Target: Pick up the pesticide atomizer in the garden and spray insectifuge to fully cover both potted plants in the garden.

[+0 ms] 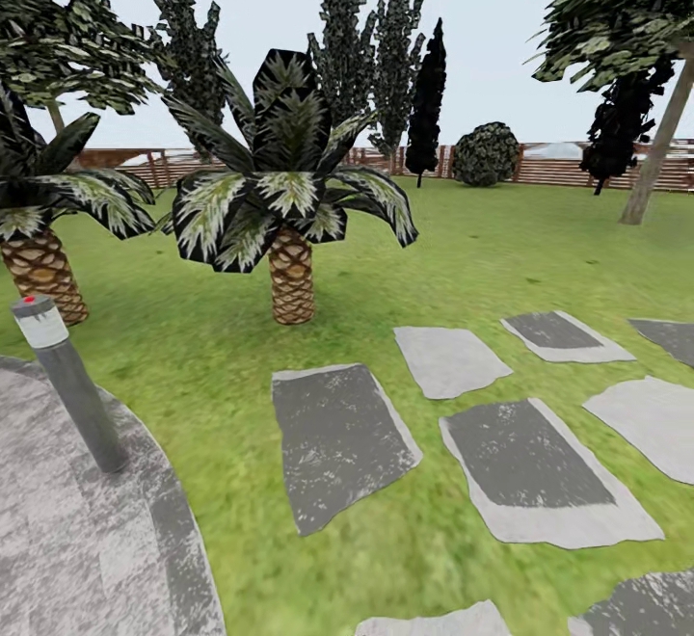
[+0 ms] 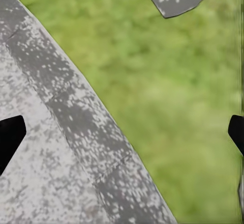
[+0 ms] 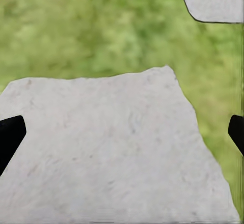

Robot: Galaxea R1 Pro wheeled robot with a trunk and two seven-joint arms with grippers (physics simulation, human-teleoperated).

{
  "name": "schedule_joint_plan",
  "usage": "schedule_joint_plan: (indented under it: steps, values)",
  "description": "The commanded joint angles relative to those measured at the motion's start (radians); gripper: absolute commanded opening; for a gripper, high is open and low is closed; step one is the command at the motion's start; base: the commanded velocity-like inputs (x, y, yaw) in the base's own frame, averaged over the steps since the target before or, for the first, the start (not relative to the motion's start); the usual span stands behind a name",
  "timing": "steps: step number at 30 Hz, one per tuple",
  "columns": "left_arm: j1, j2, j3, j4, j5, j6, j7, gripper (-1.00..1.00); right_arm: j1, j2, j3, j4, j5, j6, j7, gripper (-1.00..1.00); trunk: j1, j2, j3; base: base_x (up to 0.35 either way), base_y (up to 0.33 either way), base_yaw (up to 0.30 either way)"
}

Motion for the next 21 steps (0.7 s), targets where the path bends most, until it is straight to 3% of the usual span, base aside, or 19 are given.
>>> schedule_joint_plan:
  steps: [1, 21]
  values:
    - [0.000, 0.000, -0.001, 0.000, -0.001, -0.003, 0.000, 1.00, -0.001, 0.000, -0.001, 0.001, 0.000, -0.003, 0.000, 1.00, 0.000, 0.000, -0.002, 0.000, 0.000, -0.270]
    - [0.000, 0.002, 0.003, 0.000, -0.002, -0.005, 0.000, 1.00, -0.001, 0.000, -0.001, 0.003, 0.000, -0.003, 0.000, 1.00, 0.000, 0.000, -0.017, 0.000, 0.000, -0.273]
